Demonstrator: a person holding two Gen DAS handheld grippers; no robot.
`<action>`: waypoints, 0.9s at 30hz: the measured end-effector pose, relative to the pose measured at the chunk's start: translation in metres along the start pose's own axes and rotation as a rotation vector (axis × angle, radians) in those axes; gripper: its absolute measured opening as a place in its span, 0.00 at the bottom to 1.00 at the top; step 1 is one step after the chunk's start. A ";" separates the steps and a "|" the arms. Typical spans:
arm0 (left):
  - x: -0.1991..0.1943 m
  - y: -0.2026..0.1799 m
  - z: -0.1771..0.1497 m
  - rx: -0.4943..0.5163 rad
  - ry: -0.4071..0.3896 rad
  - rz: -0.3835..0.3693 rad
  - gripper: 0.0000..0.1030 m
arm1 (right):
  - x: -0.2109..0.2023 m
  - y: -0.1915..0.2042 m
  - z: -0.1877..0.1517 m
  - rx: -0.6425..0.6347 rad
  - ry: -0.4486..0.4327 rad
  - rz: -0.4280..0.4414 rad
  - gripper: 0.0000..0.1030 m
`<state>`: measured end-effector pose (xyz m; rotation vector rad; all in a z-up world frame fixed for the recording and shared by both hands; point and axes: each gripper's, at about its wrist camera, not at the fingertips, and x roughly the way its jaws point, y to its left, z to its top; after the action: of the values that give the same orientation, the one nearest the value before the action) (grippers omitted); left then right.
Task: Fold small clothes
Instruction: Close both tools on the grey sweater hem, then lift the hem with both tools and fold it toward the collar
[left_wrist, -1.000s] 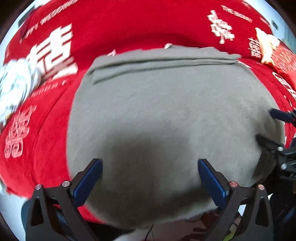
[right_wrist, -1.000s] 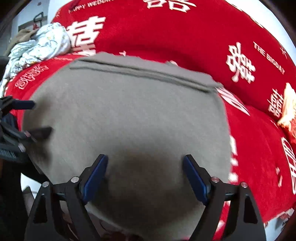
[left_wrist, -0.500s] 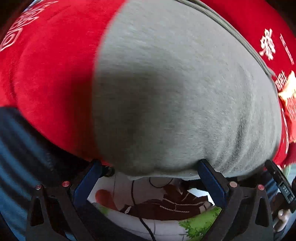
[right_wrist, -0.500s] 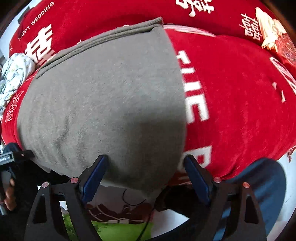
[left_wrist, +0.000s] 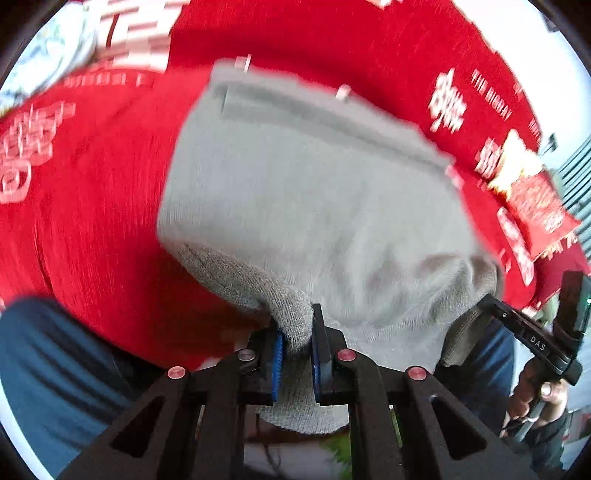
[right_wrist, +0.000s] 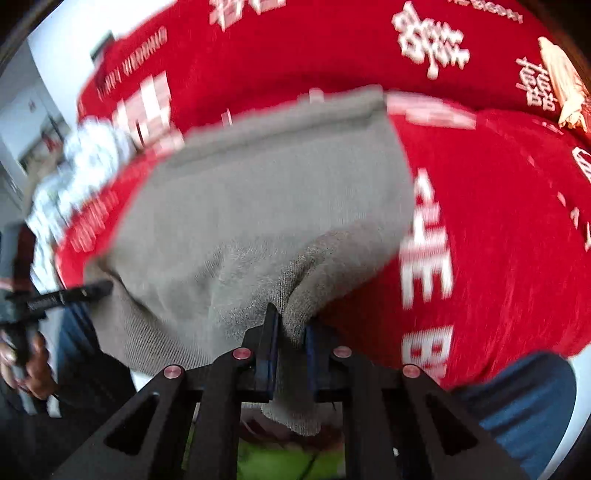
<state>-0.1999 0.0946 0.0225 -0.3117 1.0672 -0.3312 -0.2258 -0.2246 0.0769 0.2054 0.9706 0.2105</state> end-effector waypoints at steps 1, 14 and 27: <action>-0.005 -0.003 0.014 0.006 -0.041 -0.003 0.13 | -0.006 -0.001 0.011 0.005 -0.041 0.012 0.13; 0.046 0.022 0.106 -0.119 -0.081 0.012 0.19 | 0.073 -0.020 0.098 0.112 -0.033 -0.040 0.25; 0.034 0.032 0.058 -0.203 -0.033 -0.110 0.90 | 0.042 -0.021 0.049 0.166 -0.078 0.077 0.59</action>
<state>-0.1299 0.1149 0.0080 -0.5571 1.0557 -0.3151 -0.1601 -0.2375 0.0654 0.4013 0.9033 0.1911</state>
